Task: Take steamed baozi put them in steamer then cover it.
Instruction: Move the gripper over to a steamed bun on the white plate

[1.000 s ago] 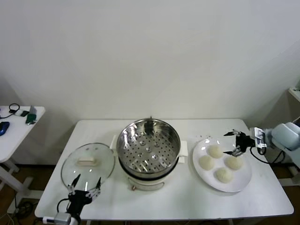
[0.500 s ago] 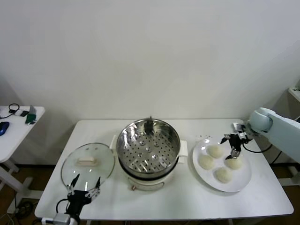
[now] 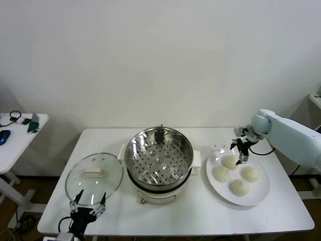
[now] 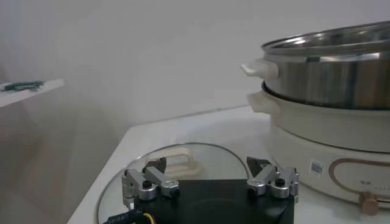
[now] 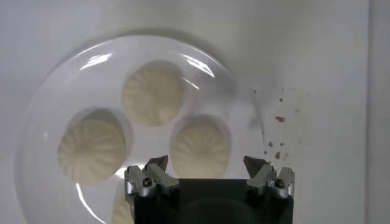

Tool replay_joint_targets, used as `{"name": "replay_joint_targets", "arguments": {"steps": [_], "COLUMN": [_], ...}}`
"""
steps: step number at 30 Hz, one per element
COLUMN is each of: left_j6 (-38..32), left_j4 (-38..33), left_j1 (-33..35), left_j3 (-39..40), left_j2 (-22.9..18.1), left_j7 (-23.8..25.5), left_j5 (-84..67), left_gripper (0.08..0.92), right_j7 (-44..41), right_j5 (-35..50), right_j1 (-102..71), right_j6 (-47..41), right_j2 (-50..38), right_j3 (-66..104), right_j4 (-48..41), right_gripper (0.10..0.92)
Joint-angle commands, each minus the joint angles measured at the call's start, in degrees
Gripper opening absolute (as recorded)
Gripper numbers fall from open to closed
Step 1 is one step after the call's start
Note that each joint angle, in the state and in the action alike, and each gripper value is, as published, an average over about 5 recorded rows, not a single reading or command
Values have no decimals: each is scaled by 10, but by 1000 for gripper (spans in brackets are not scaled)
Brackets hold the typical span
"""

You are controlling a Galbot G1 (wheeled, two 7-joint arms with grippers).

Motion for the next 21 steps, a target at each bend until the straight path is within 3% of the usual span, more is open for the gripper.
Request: {"name": "replay_joint_targets", "arguments": {"steps": [1, 21], "left_j6": [0, 5], "left_j4": [1, 3], "left_j1": [2, -3], "left_j3": [1, 6], "left_j2": [0, 0], "left_j7": [0, 4], "left_j5": [1, 5], "left_gripper": [823, 823], "right_j7": [0, 0], "right_j5": [-9, -29], "right_j1": [-19, -30], "right_j6": [-4, -1], "right_j2": [20, 18], "right_j3": [18, 30], "right_j4": [-23, -33], "right_gripper": [823, 747]}}
